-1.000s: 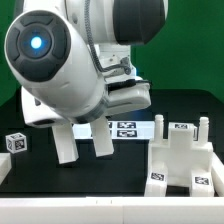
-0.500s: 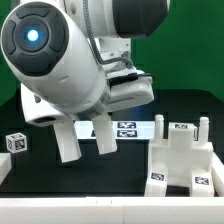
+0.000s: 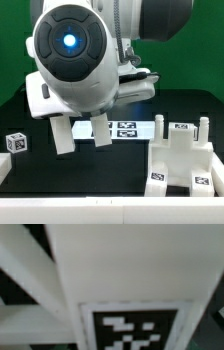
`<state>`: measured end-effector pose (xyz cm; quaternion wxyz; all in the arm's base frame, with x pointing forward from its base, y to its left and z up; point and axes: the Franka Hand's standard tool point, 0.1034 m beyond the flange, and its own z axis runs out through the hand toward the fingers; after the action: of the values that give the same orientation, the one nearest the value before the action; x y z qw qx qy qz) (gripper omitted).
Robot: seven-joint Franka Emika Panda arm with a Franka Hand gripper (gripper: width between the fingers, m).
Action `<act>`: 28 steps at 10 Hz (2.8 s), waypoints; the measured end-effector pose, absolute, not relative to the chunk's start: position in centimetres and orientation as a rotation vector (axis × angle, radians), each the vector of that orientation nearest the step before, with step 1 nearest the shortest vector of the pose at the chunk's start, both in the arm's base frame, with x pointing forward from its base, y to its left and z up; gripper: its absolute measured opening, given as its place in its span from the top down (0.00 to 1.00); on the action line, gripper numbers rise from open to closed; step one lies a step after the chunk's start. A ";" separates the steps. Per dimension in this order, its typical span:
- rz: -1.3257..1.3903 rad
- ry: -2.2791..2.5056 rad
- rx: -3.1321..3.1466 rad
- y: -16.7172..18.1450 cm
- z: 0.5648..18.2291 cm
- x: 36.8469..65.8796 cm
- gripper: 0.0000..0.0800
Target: Assemble chair
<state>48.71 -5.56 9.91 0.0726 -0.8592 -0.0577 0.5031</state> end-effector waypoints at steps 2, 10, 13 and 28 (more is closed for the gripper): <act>1.512 -0.177 -2.577 -5.5 9.8 48.7 0.64; 1.586 -0.107 -2.480 -7.2 8.2 47.1 0.64; 1.562 -0.083 -2.429 -7.0 8.2 46.9 0.64; 1.637 -0.024 -2.351 -5.8 7.4 45.6 0.64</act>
Offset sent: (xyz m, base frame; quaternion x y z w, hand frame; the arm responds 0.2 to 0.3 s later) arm -0.0039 -0.0238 -0.0026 0.0488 -0.0622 0.0492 0.9957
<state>45.64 -5.76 7.44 0.1380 -0.8128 -0.0082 0.5659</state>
